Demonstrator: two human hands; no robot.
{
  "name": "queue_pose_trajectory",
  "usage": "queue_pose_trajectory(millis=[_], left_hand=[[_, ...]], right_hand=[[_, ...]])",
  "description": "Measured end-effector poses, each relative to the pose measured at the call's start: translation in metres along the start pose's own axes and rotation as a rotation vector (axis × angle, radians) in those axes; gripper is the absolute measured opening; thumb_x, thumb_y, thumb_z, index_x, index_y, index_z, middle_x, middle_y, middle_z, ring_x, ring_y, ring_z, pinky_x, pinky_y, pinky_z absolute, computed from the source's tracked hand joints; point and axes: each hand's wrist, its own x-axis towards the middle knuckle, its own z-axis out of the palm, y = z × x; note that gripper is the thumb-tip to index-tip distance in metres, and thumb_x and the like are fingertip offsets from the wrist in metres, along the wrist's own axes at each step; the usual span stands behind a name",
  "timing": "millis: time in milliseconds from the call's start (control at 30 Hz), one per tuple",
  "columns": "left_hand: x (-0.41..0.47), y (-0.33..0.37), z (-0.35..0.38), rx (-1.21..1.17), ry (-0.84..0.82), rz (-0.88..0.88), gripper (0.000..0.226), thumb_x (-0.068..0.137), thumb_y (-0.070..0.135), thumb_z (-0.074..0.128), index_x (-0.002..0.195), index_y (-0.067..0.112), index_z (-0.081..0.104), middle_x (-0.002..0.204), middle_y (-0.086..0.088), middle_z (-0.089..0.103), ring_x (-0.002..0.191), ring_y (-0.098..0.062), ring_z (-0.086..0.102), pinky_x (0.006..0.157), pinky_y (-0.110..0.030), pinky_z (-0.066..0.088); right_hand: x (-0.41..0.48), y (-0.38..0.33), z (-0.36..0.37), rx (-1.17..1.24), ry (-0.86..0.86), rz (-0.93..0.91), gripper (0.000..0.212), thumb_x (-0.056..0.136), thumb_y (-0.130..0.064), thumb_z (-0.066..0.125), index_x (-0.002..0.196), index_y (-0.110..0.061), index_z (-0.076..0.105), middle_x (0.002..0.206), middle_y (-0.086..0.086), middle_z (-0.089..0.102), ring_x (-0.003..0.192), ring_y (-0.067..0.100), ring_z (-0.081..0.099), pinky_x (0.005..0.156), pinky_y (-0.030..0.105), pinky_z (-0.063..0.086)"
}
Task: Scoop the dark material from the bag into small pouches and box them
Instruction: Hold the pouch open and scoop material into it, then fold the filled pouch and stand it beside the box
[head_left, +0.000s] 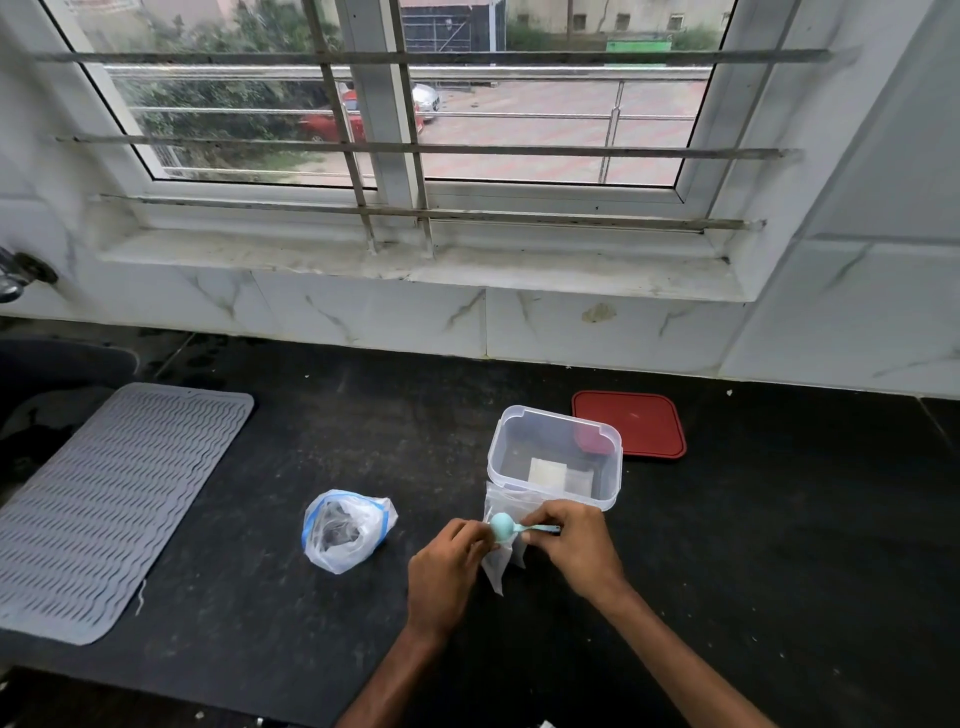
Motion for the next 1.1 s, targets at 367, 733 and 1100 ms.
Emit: queue_pose_trajectory(millis=[367,733,1100], left_hand=[[0.001,0.007,0.007,0.103,-0.025,-0.017,0.02,0.079,0.029,0.081,0.094,0.026,0.068,0.108,0.01,0.056,0.092,0.001,0.05,0.06,-0.005,0.036],[0.006,0.012,0.013,-0.191,-0.069,-0.162,0.04,0.081,0.028,0.079,0.115,0.029,0.057,0.127,0.015,0.057,0.112,0.0,0.057,0.092,-0.026,0.052],[0.004,-0.005,0.0,-0.254,-0.023,-0.256,0.015,0.09,0.012,0.068,0.089,0.027,0.068,0.089,0.013,0.07,0.085,0.0,0.065,0.073,-0.008,0.049]], right_hand=[[-0.021,0.008,-0.014,0.573,0.029,0.356,0.006,0.086,-0.01,0.074,0.092,-0.013,0.075,0.088,0.002,0.077,0.087,0.019,0.073,0.077,0.034,0.061],[-0.026,0.11,-0.057,0.347,0.472,0.62,0.003,0.084,-0.019,0.076,0.083,-0.02,0.073,0.087,0.0,0.074,0.082,0.014,0.067,0.075,0.034,0.054],[-0.035,0.096,-0.041,-0.179,0.614,0.28,0.023,0.089,-0.025,0.07,0.11,-0.02,0.064,0.115,-0.002,0.058,0.107,0.021,0.053,0.088,0.038,0.048]])
